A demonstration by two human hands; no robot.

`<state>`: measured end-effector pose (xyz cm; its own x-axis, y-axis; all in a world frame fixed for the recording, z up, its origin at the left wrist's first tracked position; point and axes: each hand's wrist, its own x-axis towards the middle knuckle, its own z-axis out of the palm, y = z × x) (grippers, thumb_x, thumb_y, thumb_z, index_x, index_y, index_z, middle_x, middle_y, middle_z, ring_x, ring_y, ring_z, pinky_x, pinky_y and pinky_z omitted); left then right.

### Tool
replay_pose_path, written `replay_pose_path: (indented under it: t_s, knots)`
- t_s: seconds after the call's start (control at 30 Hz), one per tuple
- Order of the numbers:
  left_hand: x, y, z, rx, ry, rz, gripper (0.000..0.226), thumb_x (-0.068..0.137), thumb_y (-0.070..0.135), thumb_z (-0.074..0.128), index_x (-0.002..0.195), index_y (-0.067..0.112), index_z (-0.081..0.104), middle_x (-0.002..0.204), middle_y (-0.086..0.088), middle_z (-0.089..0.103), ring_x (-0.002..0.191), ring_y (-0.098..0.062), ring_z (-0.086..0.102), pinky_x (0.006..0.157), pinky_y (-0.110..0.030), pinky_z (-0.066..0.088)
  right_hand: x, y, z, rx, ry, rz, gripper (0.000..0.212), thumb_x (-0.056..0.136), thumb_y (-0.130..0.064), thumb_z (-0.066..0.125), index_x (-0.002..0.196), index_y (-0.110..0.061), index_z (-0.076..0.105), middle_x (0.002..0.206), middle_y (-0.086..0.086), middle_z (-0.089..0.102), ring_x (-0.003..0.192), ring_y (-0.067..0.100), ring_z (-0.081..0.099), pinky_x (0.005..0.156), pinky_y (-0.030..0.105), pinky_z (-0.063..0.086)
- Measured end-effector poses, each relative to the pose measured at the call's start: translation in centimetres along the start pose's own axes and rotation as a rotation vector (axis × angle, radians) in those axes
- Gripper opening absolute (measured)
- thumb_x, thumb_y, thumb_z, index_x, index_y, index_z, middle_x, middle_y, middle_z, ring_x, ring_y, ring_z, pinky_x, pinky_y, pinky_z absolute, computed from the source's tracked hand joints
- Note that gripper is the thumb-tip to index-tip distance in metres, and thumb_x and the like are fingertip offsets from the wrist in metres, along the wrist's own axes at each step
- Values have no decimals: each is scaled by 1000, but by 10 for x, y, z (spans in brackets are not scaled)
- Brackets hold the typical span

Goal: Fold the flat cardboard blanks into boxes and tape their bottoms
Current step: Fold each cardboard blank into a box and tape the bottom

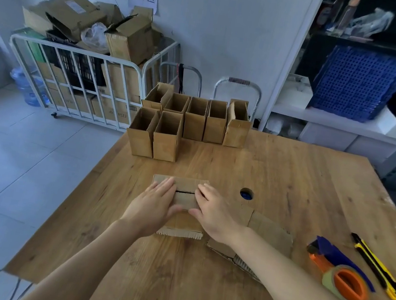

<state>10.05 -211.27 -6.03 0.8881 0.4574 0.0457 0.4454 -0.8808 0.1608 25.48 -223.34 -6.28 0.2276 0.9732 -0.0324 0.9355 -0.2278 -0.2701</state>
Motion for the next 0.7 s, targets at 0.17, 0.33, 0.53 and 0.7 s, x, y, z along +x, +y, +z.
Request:
replay_pose_path:
  t_s: [0.17,0.33,0.53,0.7]
  knots:
    - [-4,1,6,173,-85,27,73,101,44,34,152,8,-4,161,-8,-7,148,-18,-6,115,-31,-7,-9,-1,8,-98,-5,-27,66,101,-25,44,151,-3,8,161,11,3,148,22,-2,121,40,13]
    - [10,1,-18,150,-120,80,87,88,42,60,152,11,10,161,-9,5,148,-21,2,116,-31,-3,-12,-2,7,-125,40,-50,69,99,-20,49,151,-5,7,160,10,4,148,22,1,120,37,12]
    - [19,8,-16,261,-255,71,100,85,55,58,153,13,-2,160,-10,5,148,-28,1,118,-47,-1,-24,1,8,-130,82,-70,68,98,-18,49,151,-3,9,160,14,8,148,25,6,117,33,7]
    - [26,33,-32,329,-93,144,91,86,60,51,153,19,6,153,-10,20,141,-30,17,116,-46,12,-33,15,1,-24,192,9,66,98,-11,48,151,-5,9,160,9,8,148,21,3,119,33,12]
